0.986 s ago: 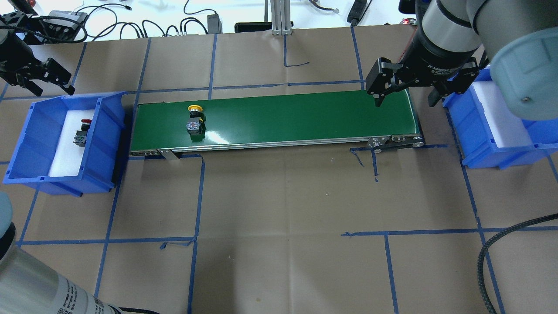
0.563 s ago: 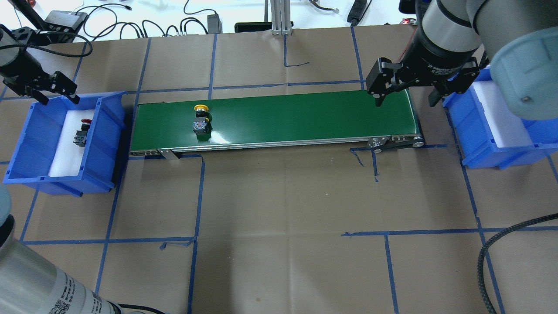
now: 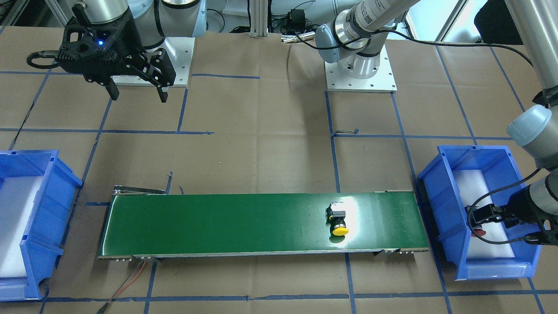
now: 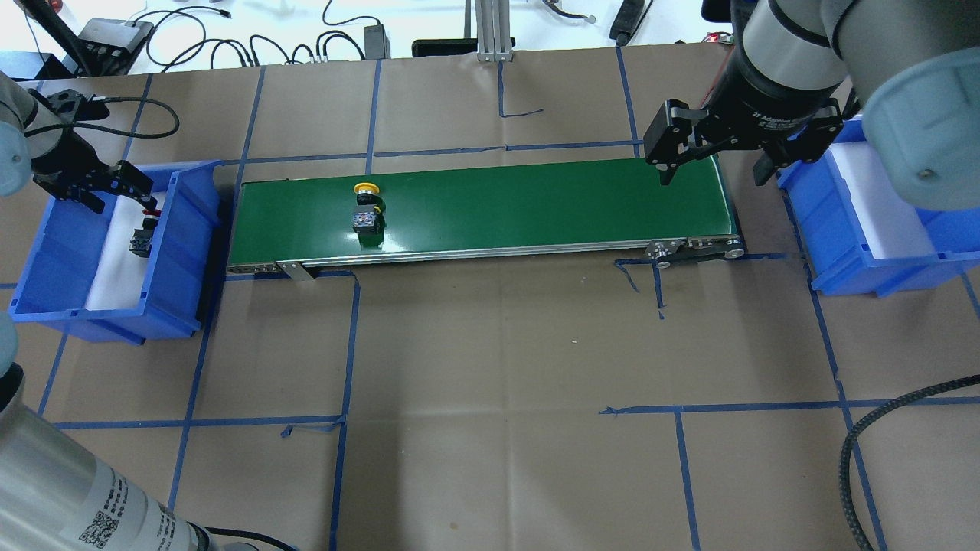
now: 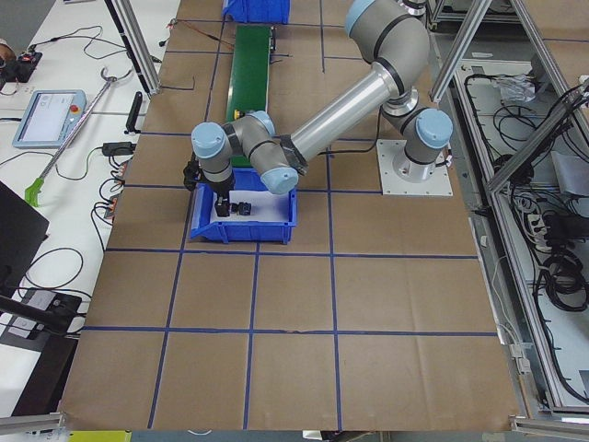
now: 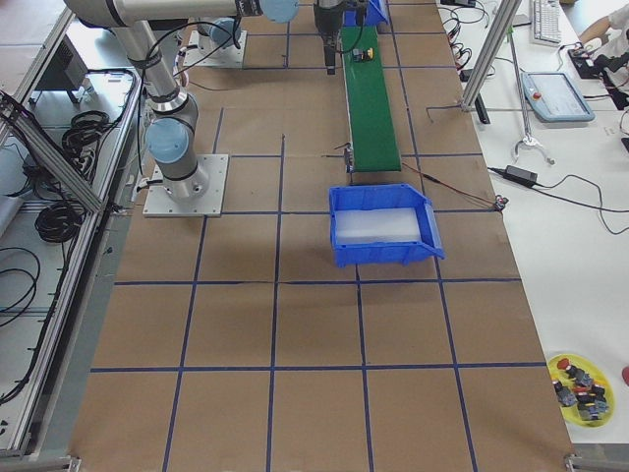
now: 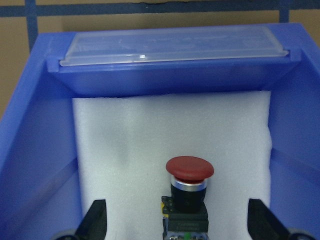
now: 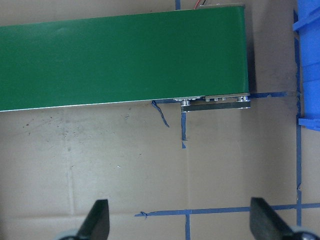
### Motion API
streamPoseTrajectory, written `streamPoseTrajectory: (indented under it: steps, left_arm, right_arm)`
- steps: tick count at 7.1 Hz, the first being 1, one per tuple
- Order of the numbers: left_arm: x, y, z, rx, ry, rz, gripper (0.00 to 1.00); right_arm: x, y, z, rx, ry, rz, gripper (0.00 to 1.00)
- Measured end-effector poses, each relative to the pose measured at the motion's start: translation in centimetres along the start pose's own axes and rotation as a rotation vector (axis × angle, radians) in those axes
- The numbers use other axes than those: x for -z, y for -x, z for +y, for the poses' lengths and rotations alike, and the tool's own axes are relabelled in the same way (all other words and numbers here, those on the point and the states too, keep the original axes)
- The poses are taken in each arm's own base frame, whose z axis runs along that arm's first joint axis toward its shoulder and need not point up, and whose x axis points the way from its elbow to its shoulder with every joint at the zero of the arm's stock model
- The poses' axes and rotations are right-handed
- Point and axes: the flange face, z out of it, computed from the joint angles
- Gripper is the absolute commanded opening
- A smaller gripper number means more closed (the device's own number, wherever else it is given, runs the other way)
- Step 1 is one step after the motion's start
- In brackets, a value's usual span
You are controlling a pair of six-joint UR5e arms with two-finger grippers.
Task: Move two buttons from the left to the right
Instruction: 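Return the left gripper to the bin and grasp the red-capped button, then lift the red-capped button and carry it over the conveyor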
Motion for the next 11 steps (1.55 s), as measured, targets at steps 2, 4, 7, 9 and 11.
streamPoseTrajectory:
  steps: [2,4,7,9,11]
  left_arm:
    - [-1.8,-0.3,0.3,0.001,0.005,0.003,0.91]
    - [-2.2,-0.4,0.4,0.001,0.004,0.003,0.71]
    - [-2.0,-0.4,0.3,0.001,-0.001,0.003,0.21]
    - [-1.4,-0.2,0.0,0.001,-0.009,-0.002,0.13]
    - [-0.2,-0.1,-0.2,-0.001,-0.022,-0.012,0.08]
  right_arm:
    - [0.1,-0.1,0.0,0.000,-0.001,0.006,1.00]
    - [0.8,-0.1,-0.3,0.001,-0.013,0.005,1.00]
    - [0.7,0.1,-1.0,0.003,-0.009,0.005,1.00]
    - [0.4,0.3,-1.2,0.001,-0.005,-0.001,1.00]
    - [0.0,0.4,-1.5,-0.003,0.005,-0.004,1.00]
